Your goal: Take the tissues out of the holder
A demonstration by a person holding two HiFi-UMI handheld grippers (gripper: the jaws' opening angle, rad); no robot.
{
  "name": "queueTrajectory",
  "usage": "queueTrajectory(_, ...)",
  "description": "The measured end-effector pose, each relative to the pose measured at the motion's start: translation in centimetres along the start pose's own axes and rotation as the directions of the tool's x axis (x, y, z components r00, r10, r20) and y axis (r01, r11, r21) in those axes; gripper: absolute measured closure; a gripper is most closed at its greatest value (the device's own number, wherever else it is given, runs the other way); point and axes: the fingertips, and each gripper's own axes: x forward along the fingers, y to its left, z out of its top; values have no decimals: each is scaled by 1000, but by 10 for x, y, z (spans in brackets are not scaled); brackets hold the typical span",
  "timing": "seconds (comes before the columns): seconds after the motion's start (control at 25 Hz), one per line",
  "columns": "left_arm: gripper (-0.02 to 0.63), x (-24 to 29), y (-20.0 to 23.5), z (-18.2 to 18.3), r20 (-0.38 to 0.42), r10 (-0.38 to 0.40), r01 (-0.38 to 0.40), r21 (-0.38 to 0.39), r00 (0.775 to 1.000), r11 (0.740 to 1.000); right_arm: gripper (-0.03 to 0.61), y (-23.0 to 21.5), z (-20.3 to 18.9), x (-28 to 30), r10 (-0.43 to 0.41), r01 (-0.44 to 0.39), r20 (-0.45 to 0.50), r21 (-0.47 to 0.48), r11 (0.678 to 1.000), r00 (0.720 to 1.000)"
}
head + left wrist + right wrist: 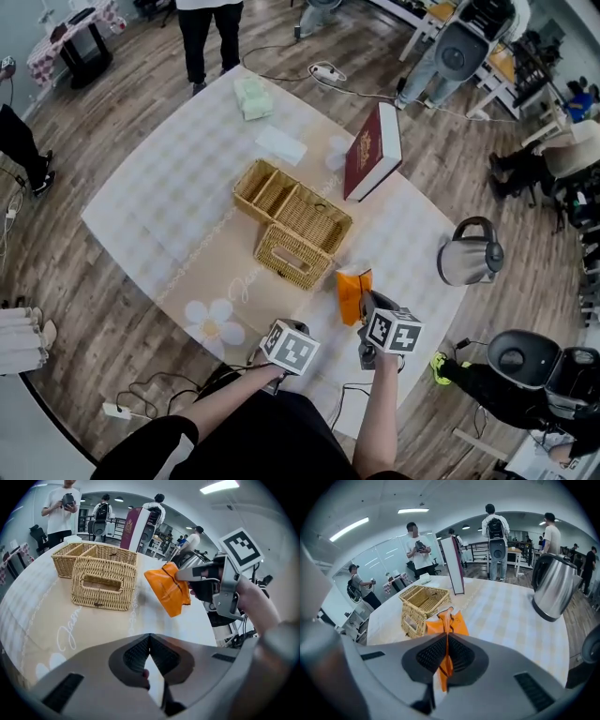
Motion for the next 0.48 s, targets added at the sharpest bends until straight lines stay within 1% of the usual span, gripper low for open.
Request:
queueTrajectory(0.2,607,2,3,3,1,-1,1,-25,1000,1000,561,-10,5,24,-31,31,-31,-12,999,999)
queueTrajectory(0.36,607,4,4,0,-2,-20,20,-48,1000,999,560,-11,6,40,-19,18,-40,-24,1000,999)
queueTrajectory(0.48,607,4,7,-3,-7,-16,16,-65,1000,998,558,-10,9,49,-8,6,-37,-39,999,999)
